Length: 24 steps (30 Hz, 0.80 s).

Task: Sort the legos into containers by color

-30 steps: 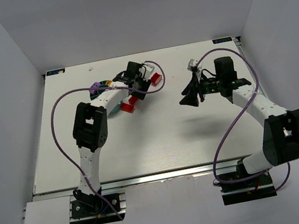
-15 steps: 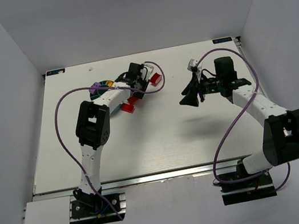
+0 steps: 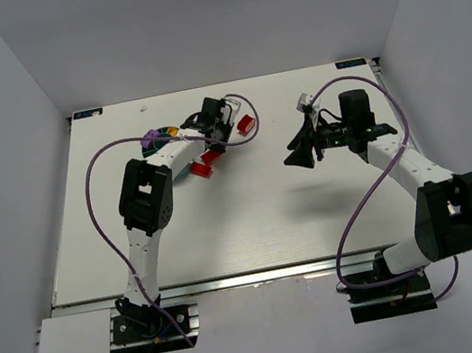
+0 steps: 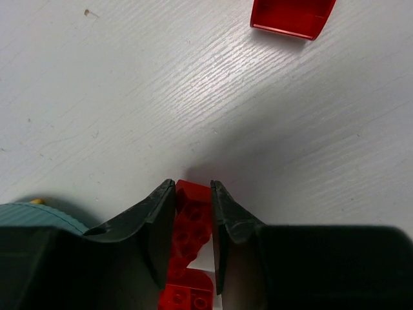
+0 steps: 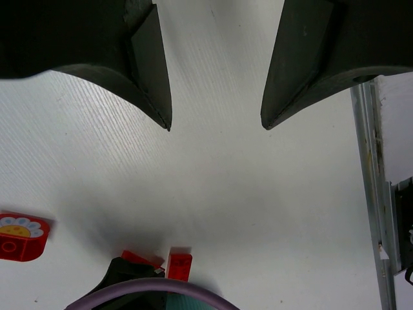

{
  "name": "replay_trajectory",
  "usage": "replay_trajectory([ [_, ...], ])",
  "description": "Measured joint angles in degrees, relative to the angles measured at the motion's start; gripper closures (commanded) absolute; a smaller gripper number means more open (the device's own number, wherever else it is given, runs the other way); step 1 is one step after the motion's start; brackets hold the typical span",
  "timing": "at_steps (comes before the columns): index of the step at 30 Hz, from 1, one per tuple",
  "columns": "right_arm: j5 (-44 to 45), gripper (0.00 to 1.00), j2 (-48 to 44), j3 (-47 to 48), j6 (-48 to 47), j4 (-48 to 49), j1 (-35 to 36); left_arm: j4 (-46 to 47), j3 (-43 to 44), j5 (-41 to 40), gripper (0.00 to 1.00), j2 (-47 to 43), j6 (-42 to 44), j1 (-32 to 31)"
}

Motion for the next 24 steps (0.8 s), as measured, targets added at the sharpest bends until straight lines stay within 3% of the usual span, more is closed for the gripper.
replay_trajectory([
  [7,0.04,0.36,-0.07,-1.01,0.00,-0.04,-0.02,-1.73,-0.85,-0.31,0.37,-0.04,-0.55,0.15],
  [13,0.04,0.36,-0.09,-1.36,0.00,-0.02,-0.02,-3.15,-2.23,-0.50,0.35,-0.59,-0.55,0.20],
  [19,0.07,0.35,-0.09,-1.51,0.00,0.00,-0.02,-3.28,-3.06,-0.44,0.41,-0.92,-0.35,0.24],
  [24,0.09,0.35,-0.09,-1.51,0.00,-0.02,-0.02,-3.39,-3.06,-0.17,0.62,-0.94,-0.52,0.24],
])
